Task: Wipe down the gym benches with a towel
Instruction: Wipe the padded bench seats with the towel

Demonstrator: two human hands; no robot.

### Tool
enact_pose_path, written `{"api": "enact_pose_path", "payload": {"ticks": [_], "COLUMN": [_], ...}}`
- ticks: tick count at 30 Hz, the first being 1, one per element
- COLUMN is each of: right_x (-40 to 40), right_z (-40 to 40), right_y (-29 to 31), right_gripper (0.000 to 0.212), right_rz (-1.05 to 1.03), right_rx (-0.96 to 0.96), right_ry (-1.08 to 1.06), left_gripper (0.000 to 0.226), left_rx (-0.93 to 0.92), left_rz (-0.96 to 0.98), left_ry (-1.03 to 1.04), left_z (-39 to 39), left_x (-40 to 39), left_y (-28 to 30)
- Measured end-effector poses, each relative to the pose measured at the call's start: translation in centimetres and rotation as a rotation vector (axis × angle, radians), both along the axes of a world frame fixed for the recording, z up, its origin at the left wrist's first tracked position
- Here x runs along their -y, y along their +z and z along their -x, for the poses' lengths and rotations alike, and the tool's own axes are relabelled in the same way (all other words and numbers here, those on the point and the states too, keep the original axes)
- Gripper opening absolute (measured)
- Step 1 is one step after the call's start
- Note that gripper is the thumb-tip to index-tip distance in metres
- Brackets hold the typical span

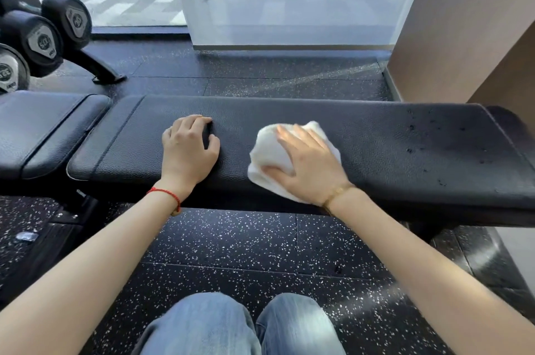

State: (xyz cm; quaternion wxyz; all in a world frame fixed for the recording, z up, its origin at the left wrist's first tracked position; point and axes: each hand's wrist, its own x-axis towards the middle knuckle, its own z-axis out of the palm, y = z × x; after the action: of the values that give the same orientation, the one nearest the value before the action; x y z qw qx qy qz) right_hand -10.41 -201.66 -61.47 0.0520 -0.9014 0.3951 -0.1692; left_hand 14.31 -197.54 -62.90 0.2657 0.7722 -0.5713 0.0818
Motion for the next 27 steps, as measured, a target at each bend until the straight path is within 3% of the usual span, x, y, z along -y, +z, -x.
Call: {"api": "enact_pose_path", "payload": {"ticks": [2, 4, 8, 13, 19, 21, 24, 27], "right_x": [0.3, 2.9, 8.9, 7.4, 0.4, 0.7, 2.9, 3.4], "right_z": [3.4, 5.4, 2.1, -5.5, 3.8, 8.2, 13.3, 13.0], "right_y": [-0.6, -0.5, 1.6, 2.6, 0.4, 0.5, 1.7, 1.3], "right_gripper": [0.067, 0.060, 0.082, 0.087, 0.077, 0.082, 0.076, 0.076], "right_rz": [0.054, 0.065, -0.004, 0.015, 0.005, 0.000, -0.094, -0.064], "right_rx": [0.068, -0.030, -0.197, -0.255, -0.002, 0.009, -0.041, -0.128], "right_ry": [-0.009, -0.138, -0.345, -0.141, 0.118, 0.003, -0.335, -0.428], "left_gripper": [0.045, 0.046, 0.047, 0.047, 0.047, 0.048, 0.050, 0.050], "left_rx": [0.005, 0.016, 0.012, 0.011, 0.021, 0.006, 0.030, 0.024], "left_rz": [-0.003, -0.004, 0.002, -0.005, -0.020, -0.028, -0.050, -0.044], "left_ry": [0.000, 0.006, 0.015, 0.010, -0.046, -0.094, -0.177, -0.231], "left_z": [-0.1, 0.1, 0.3, 0.3, 1.8, 3.7, 7.4, 11.1], "left_x": [0.0, 0.0, 0.1, 0.0, 0.0, 0.2, 0.7, 1.5], "left_y": [-0.1, -0.1, 0.0, 0.0, 0.5, 0.9, 1.1, 0.8]}}
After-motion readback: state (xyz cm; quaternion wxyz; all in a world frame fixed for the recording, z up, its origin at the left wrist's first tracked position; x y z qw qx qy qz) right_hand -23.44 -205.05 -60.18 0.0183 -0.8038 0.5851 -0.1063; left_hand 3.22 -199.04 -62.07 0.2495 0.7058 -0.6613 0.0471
